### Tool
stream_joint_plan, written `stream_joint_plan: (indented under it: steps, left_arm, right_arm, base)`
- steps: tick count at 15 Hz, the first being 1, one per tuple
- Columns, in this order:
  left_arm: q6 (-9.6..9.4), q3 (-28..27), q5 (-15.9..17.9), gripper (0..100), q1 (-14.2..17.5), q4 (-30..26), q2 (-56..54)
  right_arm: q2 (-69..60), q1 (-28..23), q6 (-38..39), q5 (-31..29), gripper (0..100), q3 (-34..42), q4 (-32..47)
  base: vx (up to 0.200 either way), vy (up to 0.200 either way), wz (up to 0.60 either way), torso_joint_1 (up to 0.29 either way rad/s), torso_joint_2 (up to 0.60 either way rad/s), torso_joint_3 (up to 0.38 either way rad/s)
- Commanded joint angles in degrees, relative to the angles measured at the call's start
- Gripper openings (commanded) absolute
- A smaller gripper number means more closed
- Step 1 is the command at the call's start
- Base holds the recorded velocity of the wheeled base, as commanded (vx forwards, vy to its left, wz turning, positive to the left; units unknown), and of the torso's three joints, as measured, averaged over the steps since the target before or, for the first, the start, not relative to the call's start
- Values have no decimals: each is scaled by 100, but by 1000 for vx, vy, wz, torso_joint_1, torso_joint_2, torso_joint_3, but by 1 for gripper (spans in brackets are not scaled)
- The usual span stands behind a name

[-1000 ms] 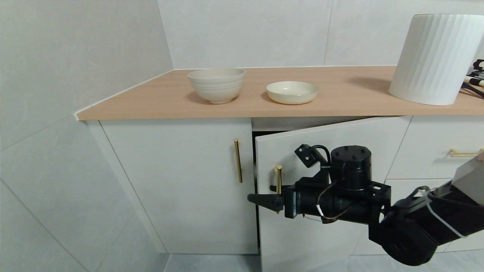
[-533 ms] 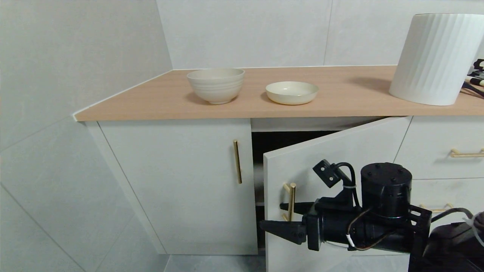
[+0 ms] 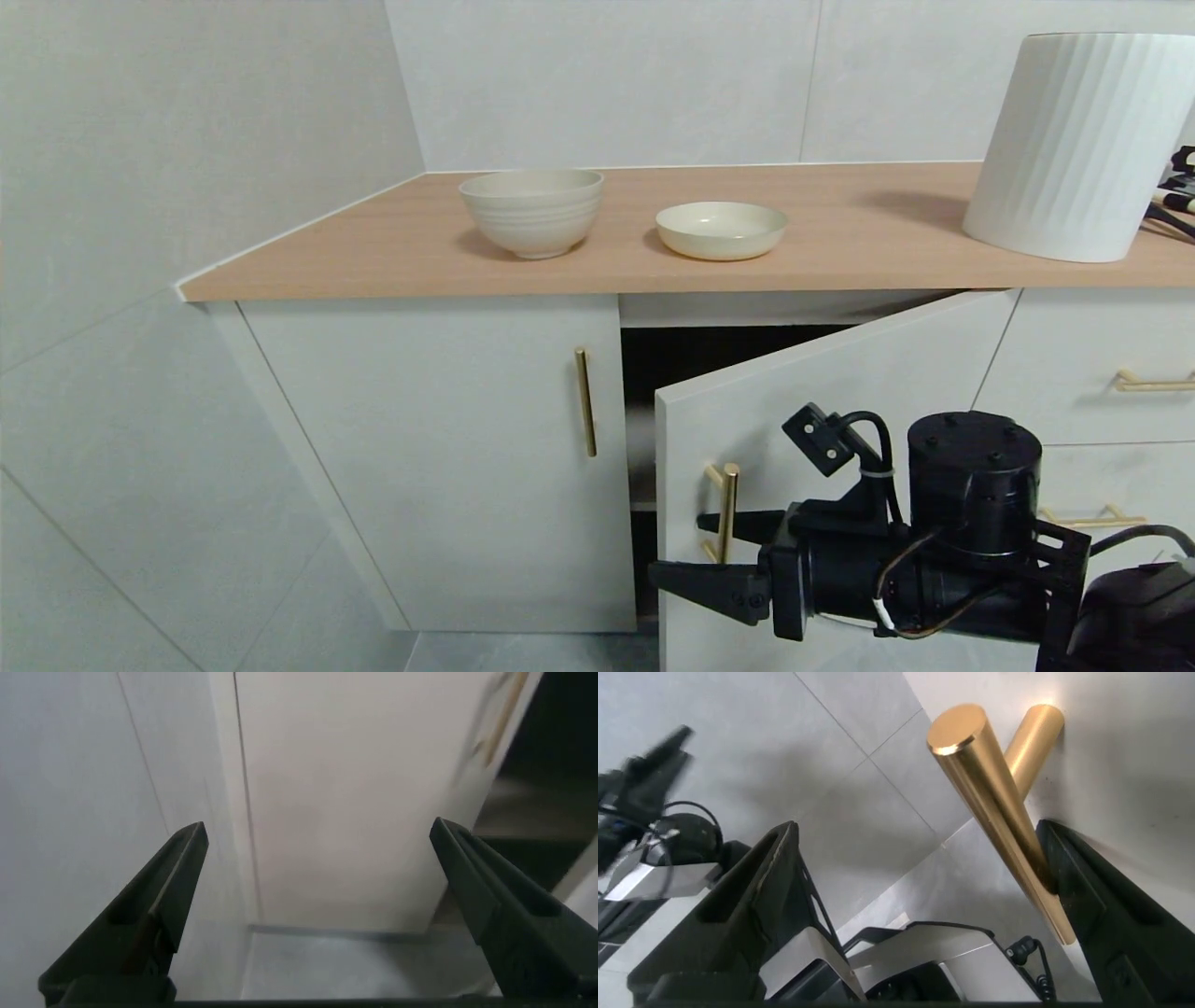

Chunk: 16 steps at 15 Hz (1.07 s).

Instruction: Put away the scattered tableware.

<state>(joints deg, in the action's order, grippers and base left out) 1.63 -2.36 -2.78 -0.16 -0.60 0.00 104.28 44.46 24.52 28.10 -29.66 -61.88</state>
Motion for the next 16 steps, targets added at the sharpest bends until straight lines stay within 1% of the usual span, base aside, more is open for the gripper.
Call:
stream_joint_plan:
  steps: [1, 2, 3, 5, 6, 7, 8, 9, 10, 11, 12, 13, 14, 15, 16]
  left_arm:
    - [223, -765, 129, 100, -19, -459, 35]
    - [311, -1372, 392, 100, -81, -942, 211]
    - [452, -2119, 797, 100, -239, -1514, 589]
    - [478, -3121, 1368, 100, -397, -2305, 1696]
    - [469, -3437, 1517, 100, -441, -2313, 2443]
    - [469, -3657, 1702, 100, -485, -2067, 3138]
    - [469, -3754, 1939, 100, -538, -1751, 3691]
    - [469, -3806, 2299, 100, -573, -1294, 4412]
    - [469, -3833, 2572, 100, -617, -933, 5054]
    - [478, -3833, 2748, 100, -687, -670, 5484]
    - [531, -3815, 2985, 100, -881, -169, 6240]
    - [654, -3798, 3082, 100, -1100, 227, 6776]
    - [672, -3798, 3082, 100, -1136, 288, 6855]
    - [891, -3789, 3090, 100, -1470, 1018, 7576]
    - [1014, -3780, 3090, 100, -1698, 1677, 8121]
  right_arm:
    - [-30, 1, 1, 11, 100, 4, -8]
    - [-39, 1, -8, 11, 100, 22, -8]
    - [-39, 1, -8, 11, 100, 39, -8]
    - [-30, 28, -8, 11, 100, 48, -8]
    - [-48, 37, -26, 3, 100, 83, -8]
    - [-48, 37, -26, 3, 100, 83, -17]
    - [-48, 37, -26, 3, 100, 92, -44]
    - [-30, 37, -17, 3, 100, 92, -44]
    - [-30, 37, -17, 3, 100, 92, -44]
    - [-39, 37, -17, 3, 100, 101, -44]
    - [-48, 63, -26, 3, 100, 118, -52]
    - [-57, 72, -26, 3, 100, 127, -52]
    - [-57, 72, -26, 3, 100, 127, -52]
    - [-48, 80, -26, 3, 100, 127, -52]
    - [-48, 89, -8, 3, 100, 127, -52]
  base:
    - [0, 0, 0, 0, 0, 0]
    - [0, 0, 0, 0, 0, 0]
    - [0, 0, 0, 0, 0, 0]
    - [0, 0, 0, 0, 0, 0]
    - [0, 0, 0, 0, 0, 0]
    - [0, 0, 0, 0, 0, 0]
    - [0, 0, 0, 0, 0, 0]
    - [0, 0, 0, 0, 0, 0]
    - [0, 0, 0, 0, 0, 0]
    - [0, 0, 0, 0, 0, 0]
    - [0, 0, 0, 0, 0, 0]
    - [0, 0, 0, 0, 0, 0]
    - [0, 0, 0, 0, 0, 0]
    - [0, 0, 0, 0, 0, 0]
    - [0, 0, 0, 0, 0, 0]
